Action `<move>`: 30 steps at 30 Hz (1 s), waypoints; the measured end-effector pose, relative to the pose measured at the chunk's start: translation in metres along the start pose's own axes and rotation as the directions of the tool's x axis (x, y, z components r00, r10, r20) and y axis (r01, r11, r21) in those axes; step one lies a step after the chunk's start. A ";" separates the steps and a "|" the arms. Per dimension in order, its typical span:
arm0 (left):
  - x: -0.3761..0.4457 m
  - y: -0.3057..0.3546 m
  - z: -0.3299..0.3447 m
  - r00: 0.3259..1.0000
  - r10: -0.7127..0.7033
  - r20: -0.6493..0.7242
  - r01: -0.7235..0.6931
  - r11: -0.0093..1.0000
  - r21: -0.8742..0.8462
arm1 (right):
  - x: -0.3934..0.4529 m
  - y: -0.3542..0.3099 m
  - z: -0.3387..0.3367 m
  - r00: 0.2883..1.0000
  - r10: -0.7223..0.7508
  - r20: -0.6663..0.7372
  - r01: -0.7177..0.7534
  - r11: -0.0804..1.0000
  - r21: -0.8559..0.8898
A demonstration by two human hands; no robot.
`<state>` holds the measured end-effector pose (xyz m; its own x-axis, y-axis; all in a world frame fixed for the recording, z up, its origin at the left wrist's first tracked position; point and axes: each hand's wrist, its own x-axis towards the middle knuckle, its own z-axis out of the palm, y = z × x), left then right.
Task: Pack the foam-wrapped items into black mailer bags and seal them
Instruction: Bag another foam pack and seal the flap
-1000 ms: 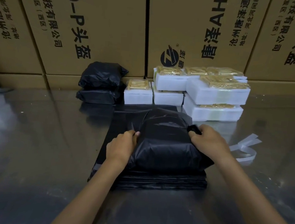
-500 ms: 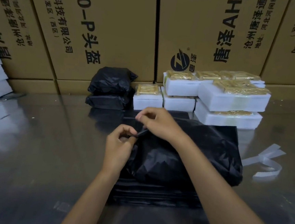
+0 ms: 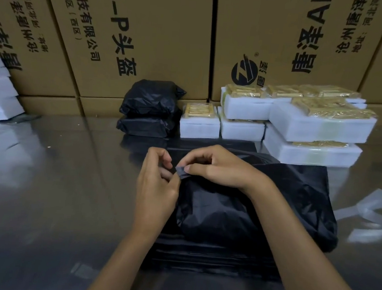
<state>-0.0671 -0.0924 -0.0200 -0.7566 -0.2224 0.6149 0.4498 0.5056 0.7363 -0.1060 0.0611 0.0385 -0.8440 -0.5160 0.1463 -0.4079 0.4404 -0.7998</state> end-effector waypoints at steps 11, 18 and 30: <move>-0.001 0.000 0.000 0.996 0.092 0.015 -0.093 0.995 0.024 | -0.002 -0.001 0.004 0.992 -0.070 -0.105 0.079 0.993 0.083; 0.002 -0.006 0.002 0.997 0.069 0.044 -0.067 0.997 -0.046 | 0.002 -0.001 0.010 0.976 -0.037 -0.215 0.057 0.995 0.086; 0.006 -0.011 0.001 0.997 -0.036 0.067 0.047 0.983 -0.177 | 0.008 -0.001 0.012 0.897 0.103 -0.430 -0.011 0.978 0.210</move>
<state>-0.0767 -0.0985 -0.0243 -0.8022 -0.1839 0.5680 0.4905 0.3395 0.8026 -0.1079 0.0480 0.0340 -0.9487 -0.1017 0.2993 -0.3160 0.2823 -0.9058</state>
